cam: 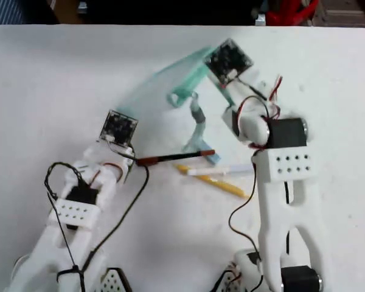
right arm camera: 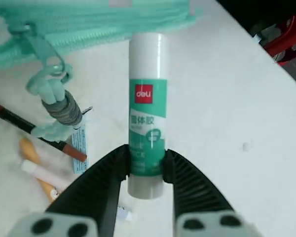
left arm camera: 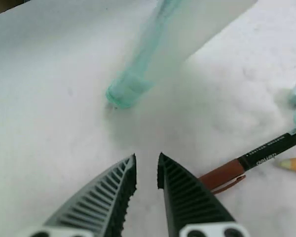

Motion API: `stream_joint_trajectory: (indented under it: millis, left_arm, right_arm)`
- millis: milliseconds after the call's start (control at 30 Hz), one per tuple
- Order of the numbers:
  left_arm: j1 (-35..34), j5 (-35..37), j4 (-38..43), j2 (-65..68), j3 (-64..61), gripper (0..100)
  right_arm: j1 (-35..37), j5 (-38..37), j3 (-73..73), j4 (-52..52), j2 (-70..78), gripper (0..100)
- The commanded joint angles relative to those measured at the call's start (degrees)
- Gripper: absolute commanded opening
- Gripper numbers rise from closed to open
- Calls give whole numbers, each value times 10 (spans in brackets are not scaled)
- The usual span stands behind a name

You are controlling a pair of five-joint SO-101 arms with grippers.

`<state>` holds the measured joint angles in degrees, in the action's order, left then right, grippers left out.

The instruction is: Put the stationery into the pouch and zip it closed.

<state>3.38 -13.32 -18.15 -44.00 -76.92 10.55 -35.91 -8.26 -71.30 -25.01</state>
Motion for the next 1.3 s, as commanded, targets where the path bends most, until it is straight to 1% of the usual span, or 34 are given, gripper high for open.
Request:
stream_joint_trajectory:
  millis: [0,233,367,500,600,633,667,733,833,933,1033,1267]
  left_arm:
    - [-20,-1,8,-3,6,94]
    - [-22,-1,7,-4,6,94]
    - [-22,-1,-12,-4,12,94]
    - [-39,-1,-18,-4,17,94]
    - [-40,-1,-18,-4,16,94]
    - [-40,-1,-17,-4,16,94]
    - [-40,-1,-17,-4,16,94]
    - [-38,-1,-17,-4,16,94]
    - [-36,-1,-16,-4,16,94]
    - [-37,-1,-16,-4,16,94]
    - [-37,-1,-16,-4,16,94]
    - [-36,-2,-16,-4,16,94]
  right_arm:
    - [24,11,100,-44,-23,18]
    - [57,11,212,-142,-23,18]
    - [52,11,224,-180,-23,18]
    - [8,18,127,-183,-23,21]
    - [-29,63,4,-183,-26,22]
    - [-38,62,-40,-182,-29,24]
    - [-45,47,-82,-174,-30,38]
    - [-56,4,-159,-152,-30,98]
    - [-84,-33,-244,-79,-30,170]
    - [-119,-52,-302,10,-24,166]
    - [-131,-52,-338,68,-24,159]
    - [-123,-51,-345,77,-29,159]
